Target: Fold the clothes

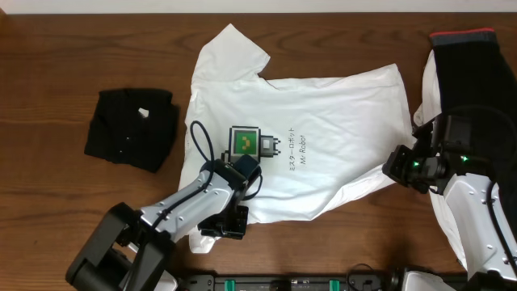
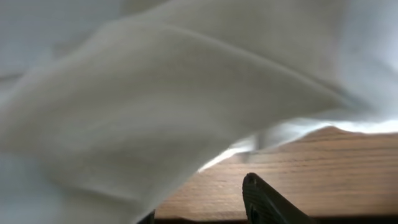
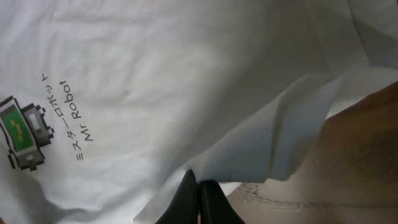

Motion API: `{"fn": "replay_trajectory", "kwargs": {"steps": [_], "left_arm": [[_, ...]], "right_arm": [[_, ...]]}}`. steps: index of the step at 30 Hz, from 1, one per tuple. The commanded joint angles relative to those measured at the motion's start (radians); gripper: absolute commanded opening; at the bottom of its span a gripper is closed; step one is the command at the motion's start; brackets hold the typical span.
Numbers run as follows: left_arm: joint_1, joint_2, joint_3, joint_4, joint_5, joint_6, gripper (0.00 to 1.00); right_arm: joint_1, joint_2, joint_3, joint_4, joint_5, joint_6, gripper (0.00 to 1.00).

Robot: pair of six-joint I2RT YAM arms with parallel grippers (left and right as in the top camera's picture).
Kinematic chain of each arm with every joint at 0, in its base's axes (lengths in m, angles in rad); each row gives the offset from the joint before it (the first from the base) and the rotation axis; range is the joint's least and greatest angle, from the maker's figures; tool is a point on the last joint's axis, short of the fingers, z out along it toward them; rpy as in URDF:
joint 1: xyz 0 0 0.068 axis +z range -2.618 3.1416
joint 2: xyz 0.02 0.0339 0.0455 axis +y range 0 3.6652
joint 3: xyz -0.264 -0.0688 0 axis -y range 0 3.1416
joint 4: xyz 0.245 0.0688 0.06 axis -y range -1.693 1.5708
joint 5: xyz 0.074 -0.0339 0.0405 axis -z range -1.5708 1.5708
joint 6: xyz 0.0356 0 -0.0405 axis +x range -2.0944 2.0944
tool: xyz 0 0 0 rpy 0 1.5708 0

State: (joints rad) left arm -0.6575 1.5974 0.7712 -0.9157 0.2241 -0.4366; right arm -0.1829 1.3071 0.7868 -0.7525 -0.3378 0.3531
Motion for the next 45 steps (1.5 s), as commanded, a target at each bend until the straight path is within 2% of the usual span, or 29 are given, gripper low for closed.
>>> {"fn": "replay_trajectory", "kwargs": {"steps": [1,9,14,20,25,34,36,38,40,42,45], "left_arm": [[-0.003,-0.003,0.044,-0.018,0.085,0.015,0.47],[-0.049,-0.053,0.054,-0.041,0.041,-0.007,0.47],[-0.045,-0.027,0.043,0.039,0.038,-0.014,0.51],[0.000,0.008,0.043,0.060,-0.054,-0.029,0.52],[0.045,0.027,0.034,0.061,-0.053,-0.029,0.53],[0.046,0.105,0.018,0.061,0.025,-0.002,0.51],[0.046,0.108,0.018,0.054,0.030,-0.002,0.40],[0.046,0.107,0.018,0.044,0.030,-0.002,0.25],[0.046,0.106,0.019,0.034,0.031,-0.002,0.15],[0.046,0.101,0.021,0.018,0.038,-0.002,0.07],[0.046,0.083,0.043,-0.027,0.061,-0.002,0.06]], "right_arm": [[-0.010,-0.006,0.014,-0.004,-0.003,0.009,0.01],[-0.010,-0.006,0.014,-0.006,-0.003,0.009,0.01],[-0.010,-0.006,0.014,-0.006,-0.003,0.009,0.01],[-0.010,-0.006,0.014,-0.013,-0.003,0.009,0.01],[-0.010,-0.006,0.014,-0.018,-0.003,0.009,0.01],[-0.011,-0.006,0.014,-0.018,-0.003,0.009,0.01],[-0.011,-0.006,0.014,-0.018,-0.003,0.009,0.01],[-0.011,-0.006,0.014,-0.018,-0.003,0.009,0.01],[-0.011,-0.006,0.014,-0.018,-0.003,0.009,0.01],[-0.011,-0.006,0.014,-0.018,-0.003,0.009,0.01],[-0.011,-0.006,0.014,-0.018,-0.003,0.009,0.01]]}}
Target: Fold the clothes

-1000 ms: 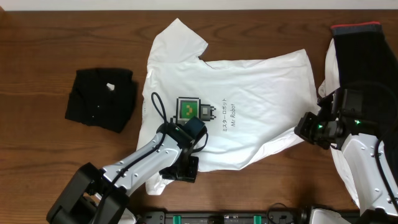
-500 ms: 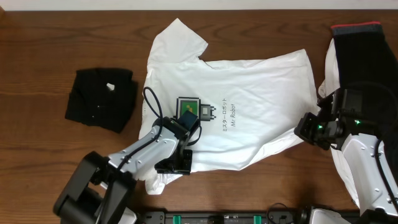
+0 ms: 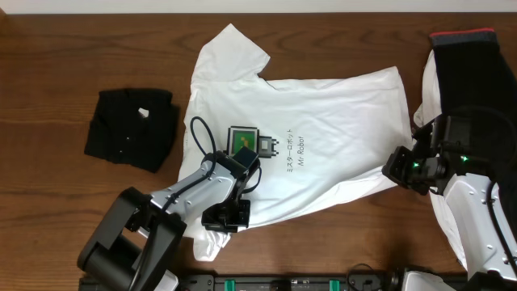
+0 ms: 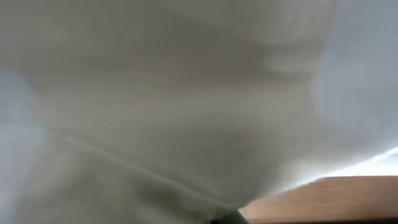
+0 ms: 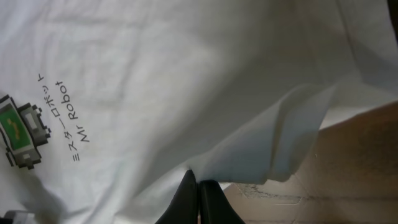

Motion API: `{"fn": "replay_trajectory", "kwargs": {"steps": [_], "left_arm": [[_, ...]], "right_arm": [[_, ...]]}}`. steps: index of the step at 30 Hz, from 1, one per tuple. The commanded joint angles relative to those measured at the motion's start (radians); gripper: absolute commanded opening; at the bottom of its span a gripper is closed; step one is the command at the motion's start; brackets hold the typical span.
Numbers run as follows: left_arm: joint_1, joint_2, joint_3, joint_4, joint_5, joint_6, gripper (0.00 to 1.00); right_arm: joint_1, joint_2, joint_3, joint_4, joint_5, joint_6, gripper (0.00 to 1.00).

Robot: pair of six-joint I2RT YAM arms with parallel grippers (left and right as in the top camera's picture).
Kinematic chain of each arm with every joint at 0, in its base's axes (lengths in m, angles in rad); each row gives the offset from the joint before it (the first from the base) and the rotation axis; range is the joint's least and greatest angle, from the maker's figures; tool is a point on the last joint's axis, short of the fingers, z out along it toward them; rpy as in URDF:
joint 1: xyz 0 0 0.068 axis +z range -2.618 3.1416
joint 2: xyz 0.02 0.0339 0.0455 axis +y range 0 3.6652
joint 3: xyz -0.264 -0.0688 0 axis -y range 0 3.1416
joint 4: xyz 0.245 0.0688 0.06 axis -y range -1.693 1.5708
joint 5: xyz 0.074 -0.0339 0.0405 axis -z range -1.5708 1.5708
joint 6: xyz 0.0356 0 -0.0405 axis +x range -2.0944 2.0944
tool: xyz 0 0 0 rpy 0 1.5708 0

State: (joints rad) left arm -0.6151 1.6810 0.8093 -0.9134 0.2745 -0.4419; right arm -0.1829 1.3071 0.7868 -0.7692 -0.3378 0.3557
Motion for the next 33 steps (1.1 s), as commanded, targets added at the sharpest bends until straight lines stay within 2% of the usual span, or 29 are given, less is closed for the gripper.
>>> {"fn": "replay_trajectory", "kwargs": {"steps": [1,7,15,16,17,18,26,33], "left_arm": [[0.003,-0.012,0.020,-0.053,0.014,0.004,0.06],[0.003,-0.090,0.124,-0.208,0.097,0.004,0.07],[0.003,-0.126,0.151,-0.204,0.119,0.003,0.14],[0.003,-0.126,0.151,-0.204,0.119,0.003,0.17],[0.003,-0.126,0.151,-0.205,0.119,0.003,0.31],[0.003,-0.126,0.151,-0.209,0.119,0.004,0.36],[0.003,-0.126,0.151,-0.298,-0.039,-0.046,0.46],[0.003,-0.126,0.150,-0.260,-0.046,-0.041,0.55]], "right_arm": [[-0.011,-0.006,0.014,-0.001,-0.003,0.006,0.01],[-0.011,-0.006,0.014,0.002,-0.002,0.006,0.01],[-0.011,-0.006,0.014,-0.016,0.109,0.006,0.01],[-0.011,-0.006,0.014,-0.018,0.114,0.006,0.01],[-0.011,-0.006,0.014,-0.020,0.123,0.006,0.01],[-0.011,-0.006,0.014,-0.021,0.129,0.006,0.01],[-0.021,-0.006,0.014,-0.050,0.283,0.007,0.01],[-0.111,-0.006,0.014,-0.041,0.311,0.051,0.01]]}}
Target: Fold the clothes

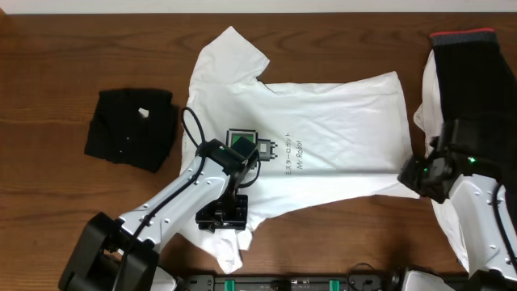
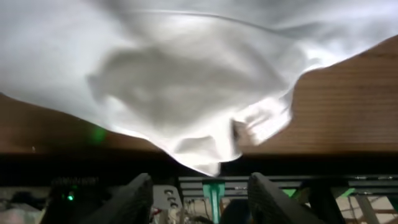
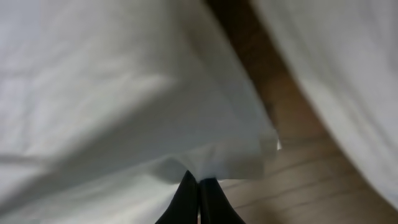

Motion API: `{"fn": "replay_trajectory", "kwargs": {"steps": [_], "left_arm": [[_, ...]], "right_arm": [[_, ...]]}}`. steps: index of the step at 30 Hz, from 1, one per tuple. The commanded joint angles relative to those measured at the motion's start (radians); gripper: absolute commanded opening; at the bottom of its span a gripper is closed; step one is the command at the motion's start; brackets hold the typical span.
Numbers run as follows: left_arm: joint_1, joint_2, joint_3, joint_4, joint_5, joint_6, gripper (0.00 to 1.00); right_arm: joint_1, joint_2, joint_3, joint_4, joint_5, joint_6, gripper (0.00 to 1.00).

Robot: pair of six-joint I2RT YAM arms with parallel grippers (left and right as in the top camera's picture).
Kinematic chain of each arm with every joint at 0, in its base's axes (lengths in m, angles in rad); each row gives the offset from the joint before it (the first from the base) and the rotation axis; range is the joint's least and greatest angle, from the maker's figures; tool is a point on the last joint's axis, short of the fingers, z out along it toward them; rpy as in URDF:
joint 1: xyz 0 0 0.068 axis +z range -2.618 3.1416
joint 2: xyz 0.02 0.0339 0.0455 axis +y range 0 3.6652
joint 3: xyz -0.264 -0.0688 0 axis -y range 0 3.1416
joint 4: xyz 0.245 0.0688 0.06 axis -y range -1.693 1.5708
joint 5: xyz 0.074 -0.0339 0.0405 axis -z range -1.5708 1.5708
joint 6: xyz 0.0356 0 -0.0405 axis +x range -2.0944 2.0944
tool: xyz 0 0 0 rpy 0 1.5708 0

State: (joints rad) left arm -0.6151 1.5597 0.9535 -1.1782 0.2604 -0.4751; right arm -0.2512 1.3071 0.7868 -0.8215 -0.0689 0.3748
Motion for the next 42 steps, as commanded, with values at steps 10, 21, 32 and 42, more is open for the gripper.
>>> {"fn": "replay_trajectory", "kwargs": {"steps": [10,21,32,42], "left_arm": [[0.003,-0.005,-0.038,0.008,-0.040,-0.047,0.60],[-0.003,-0.005,-0.174,0.066,0.071,-0.140,0.59],[-0.074,-0.005,-0.204,0.223,0.079,-0.149,0.59],[-0.071,-0.011,-0.207,0.187,0.080,-0.151,0.06]], "right_arm": [[-0.093,-0.006,0.016,0.048,-0.078,0.001,0.01],[-0.093,-0.006,0.016,0.041,-0.077,0.002,0.01],[-0.093,-0.006,0.016,0.040,-0.078,0.002,0.01],[-0.093,-0.006,0.016,0.041,-0.078,0.002,0.01]]}}
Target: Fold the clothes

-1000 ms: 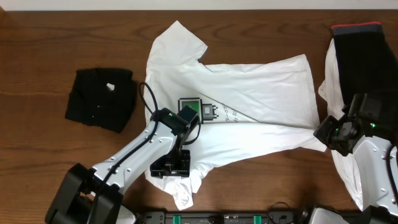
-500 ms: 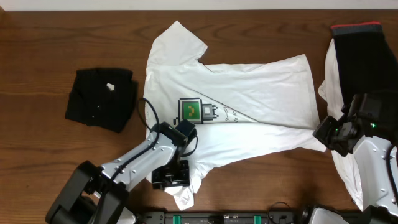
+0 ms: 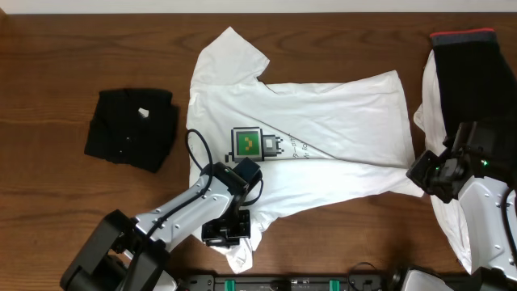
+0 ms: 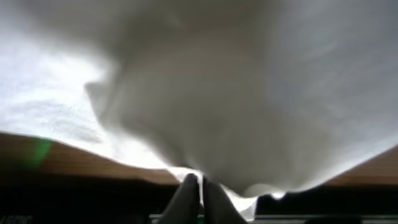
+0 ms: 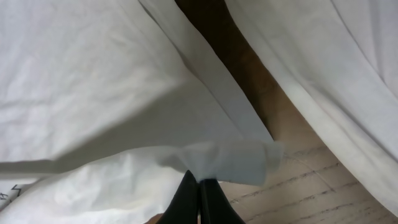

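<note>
A white T-shirt (image 3: 323, 121) with a pixel robot print (image 3: 252, 144) lies spread across the table's middle, its near side rumpled and slanting. My left gripper (image 3: 228, 234) is shut on the shirt's near left edge by the front of the table; in the left wrist view the pinched fabric (image 4: 205, 112) fills the frame above the closed fingers (image 4: 186, 198). My right gripper (image 3: 422, 171) is shut on the shirt's near right hem corner (image 5: 242, 158), held just over the wood.
A folded black garment (image 3: 131, 128) lies at the left. A dark garment with a red band (image 3: 468, 65) and another white cloth (image 3: 452, 230) lie at the right, under and beside my right arm. The table's front edge (image 3: 323, 271) runs close to the left gripper.
My left gripper was open over the shirt's near left edge; now it is shut on that fabric, nearer the front edge. The right gripper, still holding the hem corner, sits slightly farther right.
First the right gripper held the near right hem with the shirt creased, and the left gripper sat at the near left edge. The right then stood farther right and the hem lay straighter; the left was open over the edge. Now both are shut on the near edge.
</note>
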Motion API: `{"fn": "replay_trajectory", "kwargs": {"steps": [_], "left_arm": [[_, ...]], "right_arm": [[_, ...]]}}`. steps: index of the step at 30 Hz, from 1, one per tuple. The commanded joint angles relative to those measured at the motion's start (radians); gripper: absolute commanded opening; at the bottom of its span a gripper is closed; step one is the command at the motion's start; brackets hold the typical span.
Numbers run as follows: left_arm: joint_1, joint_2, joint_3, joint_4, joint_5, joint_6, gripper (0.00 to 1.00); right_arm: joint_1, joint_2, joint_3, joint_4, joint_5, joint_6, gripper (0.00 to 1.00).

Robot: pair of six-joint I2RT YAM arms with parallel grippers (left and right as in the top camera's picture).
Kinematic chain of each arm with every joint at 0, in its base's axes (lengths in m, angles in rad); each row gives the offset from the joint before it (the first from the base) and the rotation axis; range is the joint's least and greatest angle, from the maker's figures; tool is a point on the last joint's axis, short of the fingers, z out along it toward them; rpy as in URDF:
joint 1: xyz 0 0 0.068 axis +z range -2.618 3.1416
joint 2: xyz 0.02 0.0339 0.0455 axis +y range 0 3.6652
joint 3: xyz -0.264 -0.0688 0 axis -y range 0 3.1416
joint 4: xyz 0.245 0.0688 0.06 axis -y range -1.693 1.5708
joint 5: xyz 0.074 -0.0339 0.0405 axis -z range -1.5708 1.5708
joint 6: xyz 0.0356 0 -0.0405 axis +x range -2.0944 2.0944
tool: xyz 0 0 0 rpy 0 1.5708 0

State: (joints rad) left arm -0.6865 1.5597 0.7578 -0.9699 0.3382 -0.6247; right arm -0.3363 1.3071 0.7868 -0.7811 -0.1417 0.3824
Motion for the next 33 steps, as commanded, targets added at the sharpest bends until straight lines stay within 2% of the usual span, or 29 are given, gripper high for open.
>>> {"fn": "replay_trajectory", "kwargs": {"steps": [1,7,9,10,12,14,18,25,27,30,33], "left_arm": [[0.005,-0.016,-0.007,-0.040,0.002,-0.002,0.06],[0.058,-0.116,0.026,-0.133,0.007,0.010,0.07],[0.053,-0.163,0.025,-0.137,0.018,0.009,0.45],[0.045,-0.180,0.025,-0.135,0.017,-0.005,0.53],[0.028,-0.200,0.019,-0.112,0.017,-0.039,0.63],[0.005,-0.202,0.003,-0.078,0.017,-0.073,0.67],[-0.042,-0.189,-0.049,-0.014,0.026,-0.145,0.68],[-0.059,-0.181,-0.134,0.085,0.074,-0.167,0.68],[-0.059,-0.181,-0.148,0.099,0.074,-0.183,0.65],[-0.059,-0.181,-0.159,0.126,0.073,-0.183,0.51],[-0.059,-0.181,-0.161,0.151,0.066,-0.177,0.48]], "right_arm": [[-0.008,-0.006,0.016,0.000,-0.005,-0.006,0.01],[-0.008,-0.006,0.016,0.000,-0.005,-0.006,0.01],[-0.008,-0.006,0.016,0.000,-0.005,-0.006,0.01],[-0.008,-0.006,0.016,0.000,-0.005,-0.006,0.01],[-0.008,-0.006,0.016,0.001,-0.005,-0.006,0.01],[-0.008,-0.006,0.016,0.000,-0.005,-0.006,0.01],[-0.008,-0.006,0.016,-0.005,-0.005,-0.006,0.01],[-0.008,-0.006,0.016,-0.008,-0.005,-0.006,0.01],[-0.008,-0.006,0.016,-0.009,-0.005,-0.006,0.01],[-0.008,-0.006,0.016,-0.012,-0.005,-0.006,0.01],[-0.008,-0.006,0.016,-0.012,-0.005,-0.006,0.01]]}}
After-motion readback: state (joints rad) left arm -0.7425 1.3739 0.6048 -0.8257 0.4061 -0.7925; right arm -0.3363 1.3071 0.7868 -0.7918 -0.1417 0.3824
